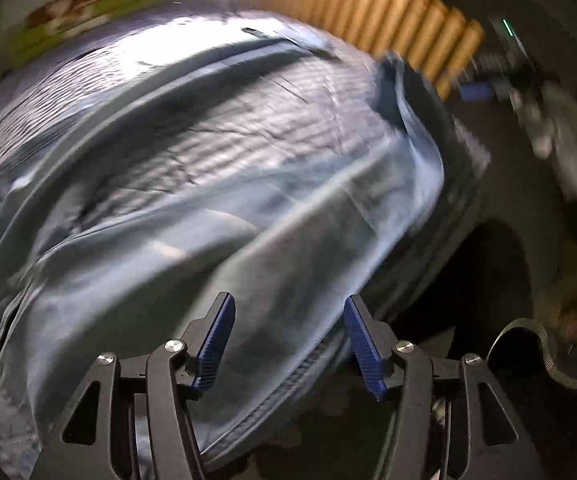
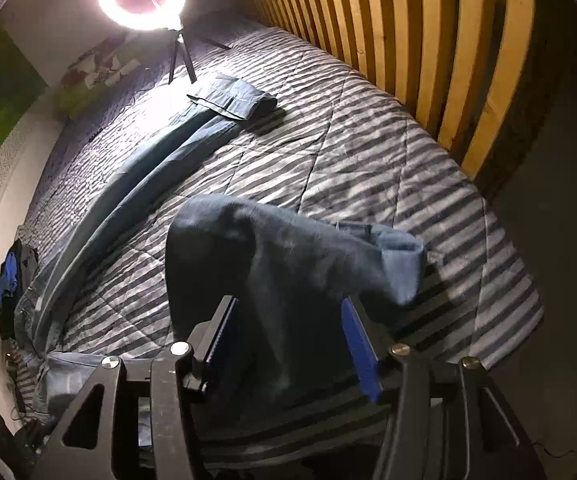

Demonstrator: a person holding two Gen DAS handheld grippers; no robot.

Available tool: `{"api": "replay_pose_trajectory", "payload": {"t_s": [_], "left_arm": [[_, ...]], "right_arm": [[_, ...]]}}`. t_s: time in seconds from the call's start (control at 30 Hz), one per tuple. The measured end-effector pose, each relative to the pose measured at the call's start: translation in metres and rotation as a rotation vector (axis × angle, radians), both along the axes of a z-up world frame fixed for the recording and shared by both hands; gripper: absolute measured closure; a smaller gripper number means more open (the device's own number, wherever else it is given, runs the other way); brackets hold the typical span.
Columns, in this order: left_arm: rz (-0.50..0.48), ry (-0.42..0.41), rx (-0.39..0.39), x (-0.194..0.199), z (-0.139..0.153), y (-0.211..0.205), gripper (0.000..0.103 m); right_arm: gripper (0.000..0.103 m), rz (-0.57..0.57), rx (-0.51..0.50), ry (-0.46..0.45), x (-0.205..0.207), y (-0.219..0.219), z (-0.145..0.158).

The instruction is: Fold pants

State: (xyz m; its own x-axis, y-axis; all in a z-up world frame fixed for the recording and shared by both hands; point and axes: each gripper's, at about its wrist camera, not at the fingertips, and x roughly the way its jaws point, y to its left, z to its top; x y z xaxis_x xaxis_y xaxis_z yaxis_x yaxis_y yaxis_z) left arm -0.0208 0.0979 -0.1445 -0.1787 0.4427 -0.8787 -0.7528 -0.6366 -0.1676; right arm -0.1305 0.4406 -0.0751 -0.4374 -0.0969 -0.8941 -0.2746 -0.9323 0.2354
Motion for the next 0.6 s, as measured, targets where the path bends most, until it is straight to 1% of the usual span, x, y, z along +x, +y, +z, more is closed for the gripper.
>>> {"api": "replay_pose_trajectory", "payload": {"t_s": [0.07,0.13,0.2,0.23,0.3,0.37,0.4,0.47,0.5,0.53,0.57,0.6], "left_arm": [[-0.043,0.006,-0.053,0.010,-0.011,0.011,0.039],[-0.060,0.021,-0.096,0.016,-0.018,0.015,0.038],[-0.064,0.040,-0.134,0.017,-0.027,0.014,0.038],[-0.061,0.055,-0.154,0.017,-0.031,0.013,0.038],[-0.057,0.078,-0.187,0.017,-0.037,0.009,0.038],[-0.052,0.076,-0.198,0.015,-0.041,0.003,0.037],[-0.042,0.070,-0.199,0.011,-0.044,0.001,0.037],[-0.028,0.058,-0.190,0.007,-0.047,-0.003,0.037],[-0.025,0.054,-0.179,0.006,-0.047,-0.005,0.039],[-0.025,0.052,-0.169,0.006,-0.046,-0.006,0.043],[-0.029,0.050,-0.166,0.006,-0.046,-0.007,0.064],[-0.036,0.043,-0.169,0.006,-0.046,-0.008,0.088]], "right_arm": [[0.053,0.015,-0.013,-0.006,-0.013,-0.003,-0.001],[0.053,0.044,-0.010,0.005,-0.025,-0.014,0.001],[0.053,0.103,0.035,0.005,-0.046,-0.039,0.007],[0.052,0.134,0.073,-0.006,-0.056,-0.053,0.008],[0.052,0.175,0.197,-0.071,-0.079,-0.079,0.003],[0.052,0.217,0.328,-0.165,-0.098,-0.097,-0.015],[0.052,0.232,0.390,-0.206,-0.102,-0.100,-0.024],[0.052,0.244,0.472,-0.265,-0.101,-0.095,-0.039],[0.053,0.249,0.472,-0.282,-0.099,-0.091,-0.043],[0.055,0.253,0.450,-0.301,-0.095,-0.084,-0.046],[0.074,0.248,0.414,-0.313,-0.090,-0.075,-0.046],[0.099,0.240,0.391,-0.325,-0.085,-0.067,-0.046]]}}
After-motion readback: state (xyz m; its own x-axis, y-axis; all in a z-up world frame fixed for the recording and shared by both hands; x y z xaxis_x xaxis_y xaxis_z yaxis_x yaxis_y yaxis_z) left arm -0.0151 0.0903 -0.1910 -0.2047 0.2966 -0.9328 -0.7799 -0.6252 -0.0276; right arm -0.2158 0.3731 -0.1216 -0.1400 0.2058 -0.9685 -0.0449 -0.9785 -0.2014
